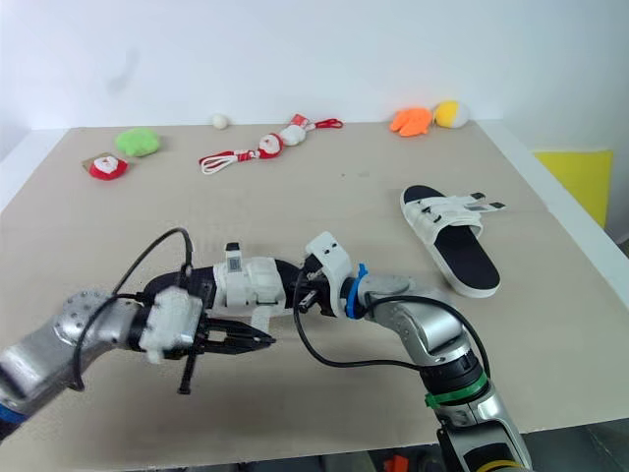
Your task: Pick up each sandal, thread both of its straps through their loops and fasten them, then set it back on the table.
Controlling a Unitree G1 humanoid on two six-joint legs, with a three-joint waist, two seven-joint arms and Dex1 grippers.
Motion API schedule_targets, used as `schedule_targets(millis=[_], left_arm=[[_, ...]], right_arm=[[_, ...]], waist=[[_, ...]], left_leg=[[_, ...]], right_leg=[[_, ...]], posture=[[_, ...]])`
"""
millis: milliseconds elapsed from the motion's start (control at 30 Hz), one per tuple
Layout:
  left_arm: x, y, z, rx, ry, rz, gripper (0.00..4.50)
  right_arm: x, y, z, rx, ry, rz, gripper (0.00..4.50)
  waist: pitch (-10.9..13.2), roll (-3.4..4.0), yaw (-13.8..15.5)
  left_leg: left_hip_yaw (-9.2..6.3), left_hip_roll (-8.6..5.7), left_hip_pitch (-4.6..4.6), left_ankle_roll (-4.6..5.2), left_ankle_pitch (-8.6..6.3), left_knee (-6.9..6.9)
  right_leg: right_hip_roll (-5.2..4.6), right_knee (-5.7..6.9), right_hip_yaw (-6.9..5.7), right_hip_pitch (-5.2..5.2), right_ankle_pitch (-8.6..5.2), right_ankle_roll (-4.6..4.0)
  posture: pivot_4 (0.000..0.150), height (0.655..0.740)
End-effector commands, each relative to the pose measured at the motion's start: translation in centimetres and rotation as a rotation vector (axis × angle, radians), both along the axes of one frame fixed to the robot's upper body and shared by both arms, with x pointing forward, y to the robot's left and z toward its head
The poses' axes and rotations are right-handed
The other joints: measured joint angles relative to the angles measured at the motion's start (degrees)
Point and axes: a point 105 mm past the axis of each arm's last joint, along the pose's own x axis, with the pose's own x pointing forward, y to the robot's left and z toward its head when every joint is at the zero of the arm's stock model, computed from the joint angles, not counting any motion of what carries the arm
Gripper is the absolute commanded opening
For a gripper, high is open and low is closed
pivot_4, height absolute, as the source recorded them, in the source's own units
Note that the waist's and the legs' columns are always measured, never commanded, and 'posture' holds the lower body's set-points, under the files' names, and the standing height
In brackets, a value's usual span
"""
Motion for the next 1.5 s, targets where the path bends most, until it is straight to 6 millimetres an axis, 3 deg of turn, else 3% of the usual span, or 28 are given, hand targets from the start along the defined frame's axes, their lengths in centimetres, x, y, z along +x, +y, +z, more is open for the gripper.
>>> schedule_targets(millis=[33, 133, 333, 567, 700, 1033, 1500], left_arm=[[-2.9, -0.5, 3.4, -0.079, 0.171, -0.178, 0.09], [-2.3, -0.6, 5.4, -0.200, 0.222, -0.166, 0.09], [1.4, -0.6, 5.6, -0.325, 0.331, -0.007, 0.09], [6.7, -0.8, 5.5, -0.428, 0.296, 0.280, 0.09], [8.5, -0.2, 4.5, -0.405, 0.273, 0.415, 0.09], [9.5, 1.3, 3.9, -0.424, 0.285, 0.553, 0.09], [10.5, 2.7, -1.0, -0.265, 0.284, 0.709, 0.09]], right_arm=[[-0.1, -1.4, -2.6, -0.074, 0.089, -0.060, 0.00], [0.0, -1.4, -2.6, -0.075, 0.088, -0.062, 0.00], [0.0, -1.3, -2.6, -0.073, 0.085, -0.062, 0.00], [-0.2, -1.4, -2.7, -0.072, 0.089, -0.067, 0.00], [-0.3, -1.3, -2.8, -0.070, 0.092, -0.066, 0.00], [-0.5, -0.9, -3.0, -0.063, 0.099, -0.056, 0.00], [-0.4, -0.8, -2.9, -0.065, 0.092, -0.051, 0.00]], waist=[[0.0, 0.04, -0.2], [0.1, 0.05, -0.2], [0.1, -0.01, -0.1], [0.1, -0.03, 0.0], [0.1, -0.03, 0.1], [0.1, -0.03, 0.1], [0.1, -0.03, 0.1]], left_leg=[[0.01, 0.00, 0.01, 0.00, 0.00, -0.01], [0.00, 0.00, -0.01, 0.00, -0.01, -0.05], [-0.15, 0.00, -0.05, 0.07, -0.08, -0.06], [-0.26, -0.03, -0.03, 0.02, 0.00, 0.16], [-0.31, -0.06, -0.03, 0.00, 0.08, 0.17], [-0.36, -0.08, -0.02, -0.02, 0.11, 0.18], [-0.42, -0.08, 0.00, -0.03, 0.13, 0.17]], right_leg=[[0.00, 0.03, 0.00, -0.01, -0.05, -0.02], [0.02, 0.04, 0.00, -0.05, -0.11, 0.02], [0.12, 0.17, -0.04, -0.10, -0.13, 0.17], [0.16, 0.38, -0.03, -0.02, -0.09, 0.10], [0.17, 0.41, -0.02, -0.02, -0.06, 0.04], [0.18, 0.42, -0.01, -0.01, -0.02, 0.01], [0.21, 0.42, -0.01, -0.02, -0.02, -0.07]], posture=[[0.150, 0.7400], [0.150, 0.7400], [0.150, 0.7400], [0.150, 0.7400], [0.150, 0.7400], [0.150, 0.7400], [0.150, 0.7400]])
